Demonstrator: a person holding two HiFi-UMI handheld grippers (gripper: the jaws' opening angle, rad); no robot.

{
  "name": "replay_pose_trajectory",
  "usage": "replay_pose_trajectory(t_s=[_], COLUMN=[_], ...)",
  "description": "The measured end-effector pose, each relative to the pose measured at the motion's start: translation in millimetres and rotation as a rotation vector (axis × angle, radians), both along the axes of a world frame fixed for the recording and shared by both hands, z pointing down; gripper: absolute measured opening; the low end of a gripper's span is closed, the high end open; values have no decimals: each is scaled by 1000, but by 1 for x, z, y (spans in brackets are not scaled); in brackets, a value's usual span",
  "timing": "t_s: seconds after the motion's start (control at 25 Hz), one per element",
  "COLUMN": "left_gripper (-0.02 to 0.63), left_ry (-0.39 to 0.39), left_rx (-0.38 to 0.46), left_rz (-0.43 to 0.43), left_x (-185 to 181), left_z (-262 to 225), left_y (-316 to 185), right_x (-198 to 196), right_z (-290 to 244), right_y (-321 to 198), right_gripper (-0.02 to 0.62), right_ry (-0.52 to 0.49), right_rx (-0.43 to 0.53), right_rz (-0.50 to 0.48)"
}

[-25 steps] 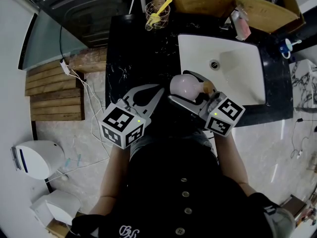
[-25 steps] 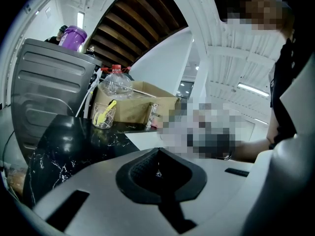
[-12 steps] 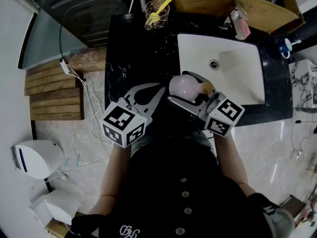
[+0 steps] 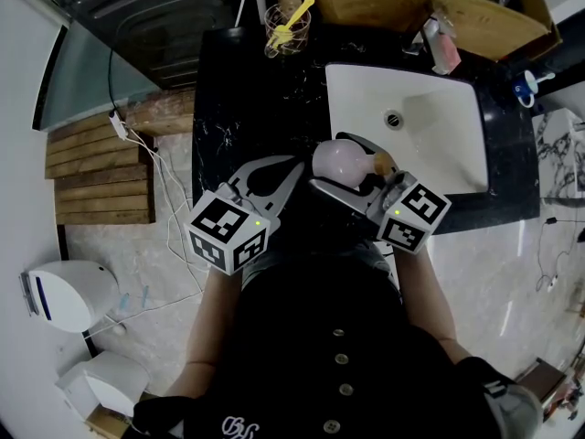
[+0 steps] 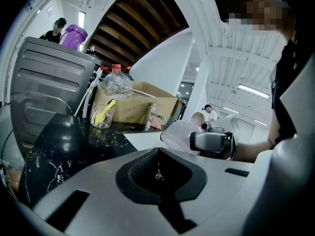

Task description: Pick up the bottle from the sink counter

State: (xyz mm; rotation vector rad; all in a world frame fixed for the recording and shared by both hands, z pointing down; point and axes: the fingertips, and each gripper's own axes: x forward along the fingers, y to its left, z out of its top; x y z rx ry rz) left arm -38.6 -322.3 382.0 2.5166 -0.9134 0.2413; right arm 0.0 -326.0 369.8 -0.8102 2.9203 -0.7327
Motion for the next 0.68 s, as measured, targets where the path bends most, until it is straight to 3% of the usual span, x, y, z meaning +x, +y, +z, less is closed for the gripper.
replay_pose_trajectory(t_s=[0.68], left_gripper=[17], left_ry=[5], left_rx=[-9], left_rz=[23], left_x=[6], left_z=[2], left_y=[-2], right_x=[5], right_z=[1], right_y=[-3], right_gripper=[407], right_ry=[-10], right_rx=[-13], right_rz=[19])
